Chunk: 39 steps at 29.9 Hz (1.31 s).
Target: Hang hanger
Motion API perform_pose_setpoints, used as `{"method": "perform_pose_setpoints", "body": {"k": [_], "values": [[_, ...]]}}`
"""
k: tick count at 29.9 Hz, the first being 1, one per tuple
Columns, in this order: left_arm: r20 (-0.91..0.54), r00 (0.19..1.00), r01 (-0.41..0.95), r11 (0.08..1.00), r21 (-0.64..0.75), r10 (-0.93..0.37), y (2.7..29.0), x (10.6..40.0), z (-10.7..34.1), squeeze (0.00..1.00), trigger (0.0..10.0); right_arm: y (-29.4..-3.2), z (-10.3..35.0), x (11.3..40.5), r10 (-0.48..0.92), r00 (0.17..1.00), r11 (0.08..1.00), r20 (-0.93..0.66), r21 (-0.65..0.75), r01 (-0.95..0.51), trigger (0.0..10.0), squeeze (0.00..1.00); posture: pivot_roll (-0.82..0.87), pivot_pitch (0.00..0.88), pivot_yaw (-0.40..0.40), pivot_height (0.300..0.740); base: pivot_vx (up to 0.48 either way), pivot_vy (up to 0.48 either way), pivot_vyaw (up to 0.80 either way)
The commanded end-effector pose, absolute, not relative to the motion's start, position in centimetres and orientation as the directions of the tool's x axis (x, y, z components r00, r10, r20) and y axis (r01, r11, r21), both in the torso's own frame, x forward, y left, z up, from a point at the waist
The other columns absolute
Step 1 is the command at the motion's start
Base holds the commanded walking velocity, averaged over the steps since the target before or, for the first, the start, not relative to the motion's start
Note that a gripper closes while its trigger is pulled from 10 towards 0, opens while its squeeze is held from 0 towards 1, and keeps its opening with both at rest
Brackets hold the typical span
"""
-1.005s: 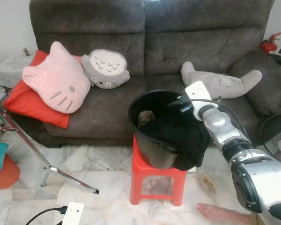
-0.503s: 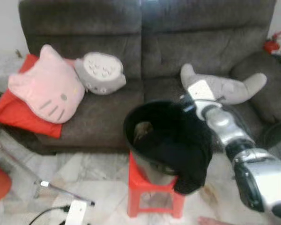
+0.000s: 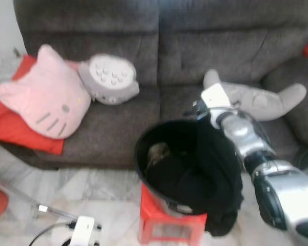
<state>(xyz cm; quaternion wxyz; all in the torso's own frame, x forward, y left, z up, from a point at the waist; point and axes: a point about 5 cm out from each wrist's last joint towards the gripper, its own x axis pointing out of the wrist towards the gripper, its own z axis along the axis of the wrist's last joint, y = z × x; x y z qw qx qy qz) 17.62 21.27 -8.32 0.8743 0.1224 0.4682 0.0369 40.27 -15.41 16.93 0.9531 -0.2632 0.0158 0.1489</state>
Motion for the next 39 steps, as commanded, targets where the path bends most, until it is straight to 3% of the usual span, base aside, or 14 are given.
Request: {"method": "perform_pose_setpoints", "body": {"k": [1, 5, 8, 16, 19, 21, 26, 27, 29, 33, 35, 36, 37, 39], "values": [[-0.820, 0.536, 0.052, 0.962, 0.270, 0.201, 22.0, 17.0, -8.5, 0.00, 10.0, -12.9, 18.1, 40.3, 0.410, 0.910, 0.774, -0.063, -0.505, -0.383, 0.0, 0.00, -0.02, 0.000, 0.046, 0.740, 0.000, 0.000, 0.00], [-0.820, 0.535, 0.055, 0.961, 0.272, 0.202, 22.0, 17.0, -8.5, 0.00, 10.0, -10.9, 18.0, 39.7, 0.538, 0.842, 0.718, -0.047, -0.497, -0.487, 0.0, 0.00, -0.02, 0.000, 0.045, 0.740, 0.000, 0.000, 0.00], [-0.820, 0.535, 0.055, 0.961, 0.273, 0.202, 22.0, 17.0, -8.5, 0.00, 10.0, -10.7, 17.9, 39.7, 0.542, 0.838, 0.711, -0.059, -0.499, -0.495, 0.0, 0.00, -0.02, 0.000, 0.045, 0.740, 0.000, 0.000, 0.00], [-0.819, 0.536, 0.052, 0.960, 0.274, 0.204, 22.0, 17.0, -8.5, 0.00, 10.0, -10.3, 15.6, 38.9, 0.610, 0.760, 0.593, -0.225, -0.507, -0.626, 0.0, 0.00, -0.01, 0.000, 0.042, 0.740, 0.000, 0.000, 0.00], [-0.819, 0.536, 0.053, 0.960, 0.273, 0.203, 22.1, 17.0, -8.5, 0.00, 10.0, -10.3, 14.2, 38.2, 0.648, 0.698, 0.537, -0.305, -0.468, -0.702, 0.0, 0.00, -0.01, 0.000, 0.042, 0.740, 0.000, 0.000, 0.00], [-0.819, 0.536, 0.054, 0.960, 0.274, 0.204, 22.1, 17.0, -8.5, 0.00, 10.0, -9.9, 13.1, 37.4, 0.703, 0.610, 0.459, -0.366, -0.422, -0.782, 0.0, 0.00, -0.01, 0.000, 0.043, 0.740, 0.000, 0.000, 0.00], [-0.820, 0.536, 0.056, 0.960, 0.273, 0.202, 22.1, 17.0, -8.5, 0.00, 10.0, -10.4, 11.5, 37.0, 0.650, 0.604, 0.419, -0.461, -0.445, -0.791, 0.0, 0.00, -0.01, 0.000, 0.044, 0.740, 0.000, 0.000, 0.00], [-0.820, 0.536, 0.057, 0.960, 0.273, 0.201, 22.1, 17.0, -8.5, 0.00, 10.0, -11.1, 10.6, 36.8, 0.595, 0.627, 0.426, -0.503, -0.464, -0.777, 9.5, 0.00, -0.01, 0.000, 0.044, 0.740, 0.000, 0.000, 0.00], [-0.820, 0.536, 0.057, 0.961, 0.272, 0.201, 22.1, 17.0, -8.5, 0.00, 10.0, -11.6, 9.9, 36.8, 0.544, 0.656, 0.462, -0.524, -0.466, -0.755, 10.0, 0.00, -0.01, 0.000, 0.044, 0.740, 0.000, 0.000, 0.00], [-0.820, 0.536, 0.057, 0.960, 0.273, 0.201, 22.1, 17.0, -8.5, 0.00, 10.0, -12.2, 9.4, 36.7, 0.487, 0.694, 0.505, -0.530, -0.477, -0.719, 10.0, 0.00, -0.01, 0.000, 0.044, 0.740, 0.000, 0.000, 0.00], [-0.820, 0.536, 0.059, 0.960, 0.272, 0.200, 22.1, 17.0, -8.5, 0.00, 10.0, -12.4, 9.7, 37.0, 0.473, 0.737, 0.590, -0.484, -0.447, -0.672, 10.0, 0.58, -0.01, 0.000, 0.044, 0.740, 0.000, 0.000, 0.00], [-0.820, 0.536, 0.060, 0.960, 0.272, 0.199, 22.1, 17.0, -8.5, 0.00, 10.0, -12.4, 9.9, 37.1, 0.467, 0.748, 0.609, -0.472, -0.441, -0.659, 10.0, 0.58, -0.01, 0.000, 0.044, 0.740, 0.000, 0.000, 0.00], [-0.820, 0.536, 0.061, 0.960, 0.273, 0.199, 22.1, 17.0, -8.5, 0.00, 10.0, -12.4, 10.2, 37.3, 0.466, 0.765, 0.641, -0.445, -0.427, -0.638, 10.0, 1.00, -0.01, 0.000, 0.048, 0.740, 0.000, 0.000, 0.00], [-0.820, 0.536, 0.061, 0.960, 0.273, 0.199, 22.1, 17.0, -8.5, 0.00, 10.0, -12.5, 10.6, 37.5, 0.462, 0.782, 0.672, -0.418, -0.411, -0.616, 10.0, 1.00, -0.01, 0.000, 0.048, 0.740, 0.000, 0.000, 0.00]]}}
